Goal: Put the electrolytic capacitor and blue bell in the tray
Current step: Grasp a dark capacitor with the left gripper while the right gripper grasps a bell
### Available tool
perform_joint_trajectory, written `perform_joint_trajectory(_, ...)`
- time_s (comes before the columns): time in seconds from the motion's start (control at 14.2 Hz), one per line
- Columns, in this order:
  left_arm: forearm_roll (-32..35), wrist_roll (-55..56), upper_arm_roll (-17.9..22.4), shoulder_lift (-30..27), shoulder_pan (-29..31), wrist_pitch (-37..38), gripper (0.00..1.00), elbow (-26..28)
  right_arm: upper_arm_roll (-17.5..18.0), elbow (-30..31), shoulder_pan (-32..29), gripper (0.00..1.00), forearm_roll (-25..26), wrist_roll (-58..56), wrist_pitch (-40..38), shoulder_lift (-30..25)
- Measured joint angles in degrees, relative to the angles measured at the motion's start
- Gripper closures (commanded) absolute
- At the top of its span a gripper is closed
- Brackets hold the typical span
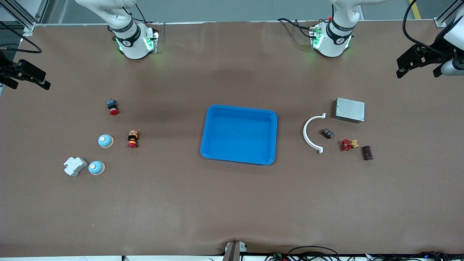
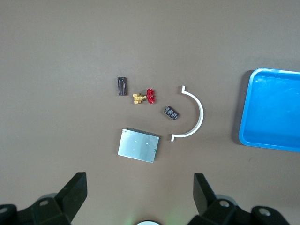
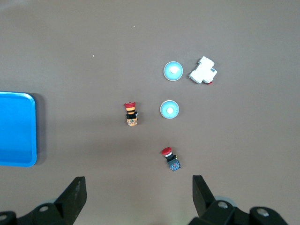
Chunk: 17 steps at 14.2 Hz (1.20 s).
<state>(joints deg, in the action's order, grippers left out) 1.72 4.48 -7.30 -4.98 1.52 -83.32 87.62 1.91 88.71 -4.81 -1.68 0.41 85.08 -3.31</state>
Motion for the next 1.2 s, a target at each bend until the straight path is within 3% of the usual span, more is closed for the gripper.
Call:
perform_joint_trajectory(0.28, 0.0, 0.0, 0.1, 0.6, 0.1, 0.3, 0.0, 0.0, 0.0, -0.4, 0.0, 0.0, -0.1, 0.0, 0.2, 0.0)
perform_joint_trajectory(0.71, 0.1, -0.7, 0.4, 8.8, 3.0, 0.3, 0.0, 2.1, 0.0, -0.2, 0.0, 0.0, -0.1, 0.0, 1.6, 0.0)
perform_joint_trajectory(0.92, 1.7, -0.4, 0.4, 9.7, 4.2, -8.3, 0.0, 9.1, -0.1, 4.3, -0.3, 0.0, -0.1, 0.1, 5.6, 0.1)
perform_joint_trajectory(1.2, 1.8, -1.4, 0.4, 8.9, 8.4, -24.0, 0.0, 20.9, -0.3, 17.1, -2.4, 0.0, -0.1, 0.0, 17.9, 0.8)
